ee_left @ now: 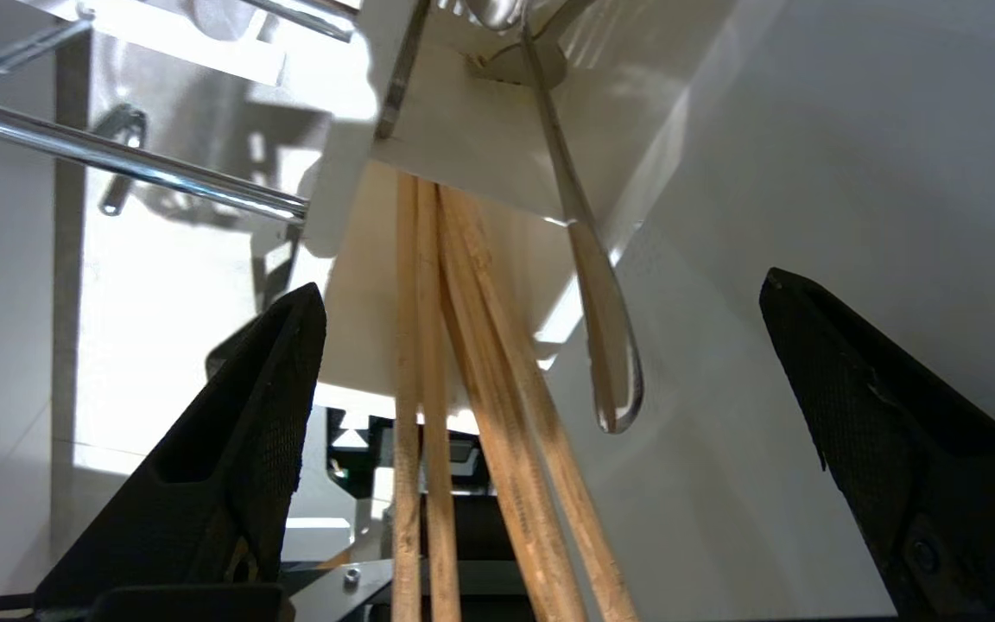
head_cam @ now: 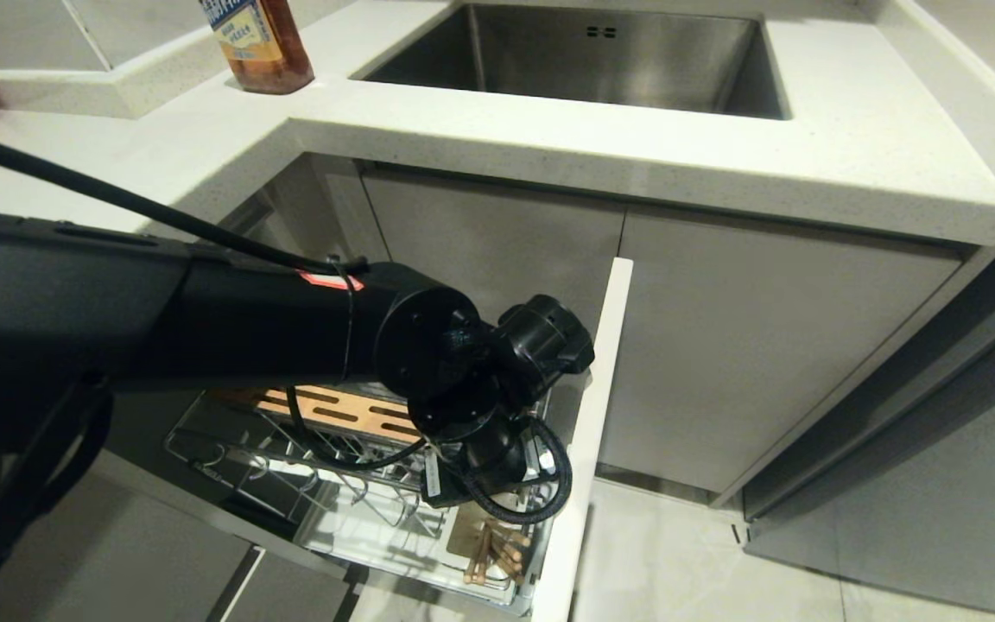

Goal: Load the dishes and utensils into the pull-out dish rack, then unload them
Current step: Take the spoon out of the cupboard

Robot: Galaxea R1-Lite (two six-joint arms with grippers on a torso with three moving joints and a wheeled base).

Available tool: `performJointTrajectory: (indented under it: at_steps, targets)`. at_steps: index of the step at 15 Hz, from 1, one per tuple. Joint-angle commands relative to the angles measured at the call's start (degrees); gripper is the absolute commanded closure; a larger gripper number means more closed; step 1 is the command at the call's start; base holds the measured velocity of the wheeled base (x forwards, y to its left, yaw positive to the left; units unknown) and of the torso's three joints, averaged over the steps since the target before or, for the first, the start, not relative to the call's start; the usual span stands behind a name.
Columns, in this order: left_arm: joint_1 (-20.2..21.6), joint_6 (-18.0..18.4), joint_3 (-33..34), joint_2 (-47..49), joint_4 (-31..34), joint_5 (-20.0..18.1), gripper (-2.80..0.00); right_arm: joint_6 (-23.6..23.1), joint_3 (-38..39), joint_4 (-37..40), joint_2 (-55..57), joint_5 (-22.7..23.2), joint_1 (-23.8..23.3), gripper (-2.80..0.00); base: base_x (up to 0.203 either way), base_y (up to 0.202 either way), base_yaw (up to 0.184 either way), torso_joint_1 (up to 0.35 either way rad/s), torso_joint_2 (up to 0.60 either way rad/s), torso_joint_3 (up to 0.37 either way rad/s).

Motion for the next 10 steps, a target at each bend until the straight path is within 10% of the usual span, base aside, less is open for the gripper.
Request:
performJointTrajectory:
  at_steps: [1,10]
  targets:
    - [0.0,-0.4,0.0,0.4,0.1,-0.2,-2.8,0.0,0.0,0.0,0.0,0.0,0.0,0.0,0.0,0.0,0.0,0.0,0.0,0.0]
    - [-0.1,-1.4,-0.5,2.4,0.1,-1.4,-2.8,0.0,0.0,0.0,0.0,0.0,0.0,0.0,0.0,0.0,0.0,0.0,0.0,0.0]
